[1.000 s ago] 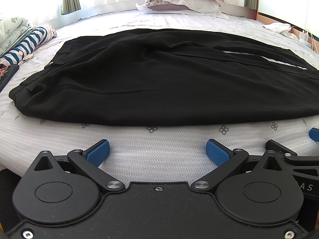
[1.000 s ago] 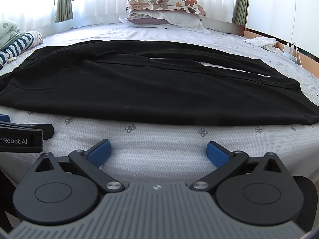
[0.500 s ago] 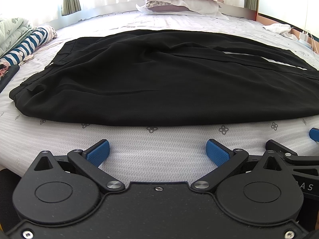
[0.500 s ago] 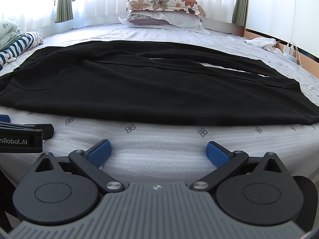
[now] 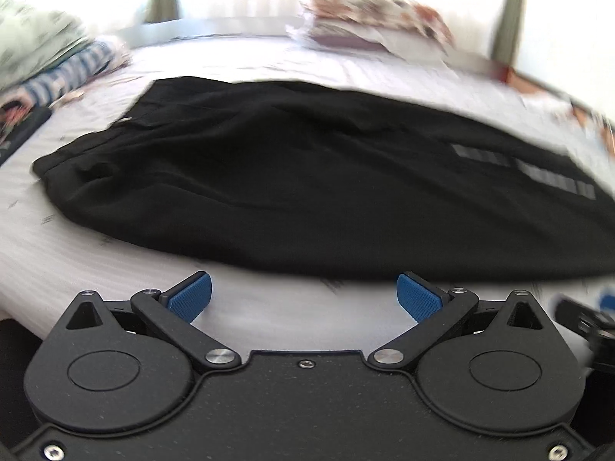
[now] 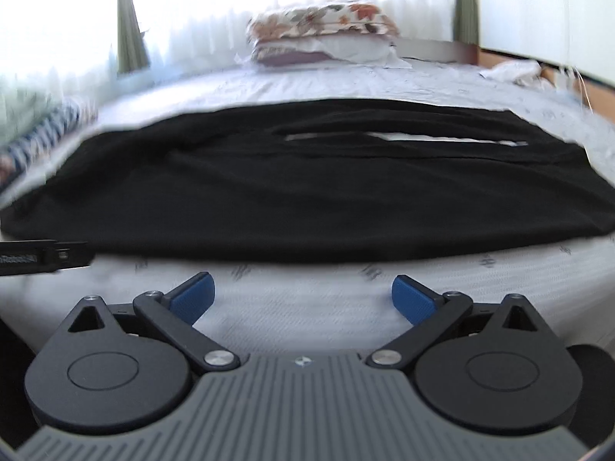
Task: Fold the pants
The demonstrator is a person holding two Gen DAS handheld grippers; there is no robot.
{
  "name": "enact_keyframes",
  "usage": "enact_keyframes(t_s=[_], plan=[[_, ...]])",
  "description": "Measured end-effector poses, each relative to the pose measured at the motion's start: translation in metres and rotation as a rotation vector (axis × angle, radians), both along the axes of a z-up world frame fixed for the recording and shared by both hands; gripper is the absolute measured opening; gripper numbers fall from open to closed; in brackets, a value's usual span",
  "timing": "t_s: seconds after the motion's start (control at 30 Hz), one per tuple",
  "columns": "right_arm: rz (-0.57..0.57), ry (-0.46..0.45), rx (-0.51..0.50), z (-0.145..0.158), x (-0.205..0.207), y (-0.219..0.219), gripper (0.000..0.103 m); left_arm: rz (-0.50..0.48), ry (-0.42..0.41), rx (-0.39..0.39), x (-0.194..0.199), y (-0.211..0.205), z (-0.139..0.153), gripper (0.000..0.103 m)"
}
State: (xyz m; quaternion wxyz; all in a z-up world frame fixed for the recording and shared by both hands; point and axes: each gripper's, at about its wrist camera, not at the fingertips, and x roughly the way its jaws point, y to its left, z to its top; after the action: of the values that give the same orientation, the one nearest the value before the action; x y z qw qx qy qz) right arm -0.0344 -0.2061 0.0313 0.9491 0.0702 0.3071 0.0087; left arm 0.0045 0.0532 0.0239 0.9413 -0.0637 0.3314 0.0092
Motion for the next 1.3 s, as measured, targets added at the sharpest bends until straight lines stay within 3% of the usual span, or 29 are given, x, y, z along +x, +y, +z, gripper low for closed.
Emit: enact_keyframes(t_s=[0.13,0.3,0.57,0.77,0.93,1.07,1.17,1.23,1.27,1.3], plan=[[-0.081,0.009,0.060,0.004,0.005,-0.041,0.101,0.149,-0.039,-0.065,0.014,0.056,0.012,0.103],[-0.239,0.016,0.047,0.005,0.010,-0.091,0.098,0.361,-0.077,-0.040,0.035,0.119,0.019,0.103],[-0.501,-0.001,0.159,0.003,0.017,-0.185,0.081,0.524,-0.032,-0.072,0.076,0.203,-0.001,0.103],[-0.633,-0.018,0.184,-0.007,0.015,-0.225,0.074,0.566,-0.031,-0.055,0.077,0.195,-0.012,0.101],[-0.687,-0.036,0.167,-0.010,0.027,-0.245,0.074,0.588,-0.049,-0.072,0.087,0.196,-0.014,0.098],[-0.730,-0.032,0.174,-0.014,0.040,-0.265,0.067,0.615,-0.061,-0.075,0.096,0.201,-0.015,0.093],[-0.742,-0.017,0.153,-0.019,0.053,-0.279,0.060,0.633,-0.041,-0.020,0.107,0.200,-0.017,0.083],[-0.754,-0.009,0.132,-0.021,0.061,-0.286,0.053,0.644,-0.020,0.051,0.114,0.196,-0.017,0.056],[-0.763,-0.007,0.126,-0.022,0.064,-0.290,0.045,0.640,-0.026,0.064,0.116,0.193,-0.015,0.049],[-0.774,-0.002,0.113,-0.022,0.067,-0.292,0.037,0.632,-0.038,0.065,0.115,0.191,-0.013,0.034]])
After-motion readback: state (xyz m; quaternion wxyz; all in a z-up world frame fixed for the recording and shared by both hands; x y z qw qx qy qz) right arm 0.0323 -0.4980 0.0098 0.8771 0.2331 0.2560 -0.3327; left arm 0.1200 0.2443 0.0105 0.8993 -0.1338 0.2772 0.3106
